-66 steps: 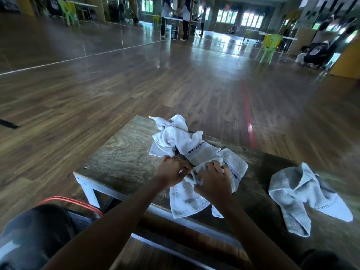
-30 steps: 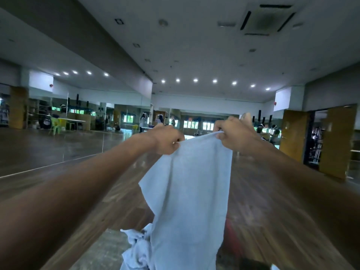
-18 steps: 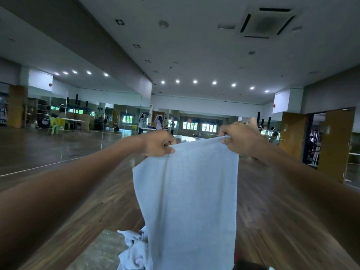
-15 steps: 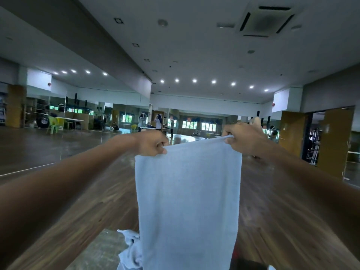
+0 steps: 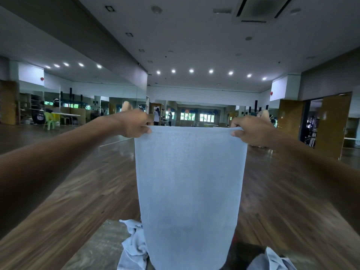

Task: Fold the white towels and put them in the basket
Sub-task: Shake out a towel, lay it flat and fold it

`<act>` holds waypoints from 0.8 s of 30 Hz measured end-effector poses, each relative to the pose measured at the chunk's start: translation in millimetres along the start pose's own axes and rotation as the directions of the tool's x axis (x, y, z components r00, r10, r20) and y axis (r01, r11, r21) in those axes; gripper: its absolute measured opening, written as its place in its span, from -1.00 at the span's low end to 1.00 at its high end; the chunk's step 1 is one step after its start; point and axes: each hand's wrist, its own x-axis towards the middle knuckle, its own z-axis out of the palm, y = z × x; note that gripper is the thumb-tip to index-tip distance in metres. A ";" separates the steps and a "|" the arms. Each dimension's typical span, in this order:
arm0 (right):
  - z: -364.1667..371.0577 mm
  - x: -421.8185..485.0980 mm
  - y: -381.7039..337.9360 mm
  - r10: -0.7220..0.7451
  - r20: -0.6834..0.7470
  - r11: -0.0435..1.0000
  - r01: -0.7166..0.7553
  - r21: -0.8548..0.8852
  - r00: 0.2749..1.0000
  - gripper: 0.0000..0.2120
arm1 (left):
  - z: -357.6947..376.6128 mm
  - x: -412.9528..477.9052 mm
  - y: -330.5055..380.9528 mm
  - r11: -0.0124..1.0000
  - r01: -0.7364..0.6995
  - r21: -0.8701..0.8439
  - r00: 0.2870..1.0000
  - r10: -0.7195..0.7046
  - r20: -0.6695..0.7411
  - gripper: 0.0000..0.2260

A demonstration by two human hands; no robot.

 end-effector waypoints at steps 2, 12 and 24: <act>-3.2 1.6 5.4 0.025 -0.019 1.000 -0.025 -0.016 0.999 -0.89 | -7.3 3.9 0.7 0.999 0.025 -0.022 0.997 -0.027 -0.071 -0.77; -63.2 26.6 28.9 0.132 -0.156 0.991 -0.130 0.022 0.979 -0.90 | -73.0 40.3 6.6 0.984 0.143 0.110 0.918 -0.091 -0.386 -0.85; -87.2 20.6 45.7 0.153 -0.055 0.937 -0.127 0.324 0.987 -0.91 | -102.1 37.6 8.7 0.978 0.088 -0.187 0.982 -0.117 -0.150 -0.86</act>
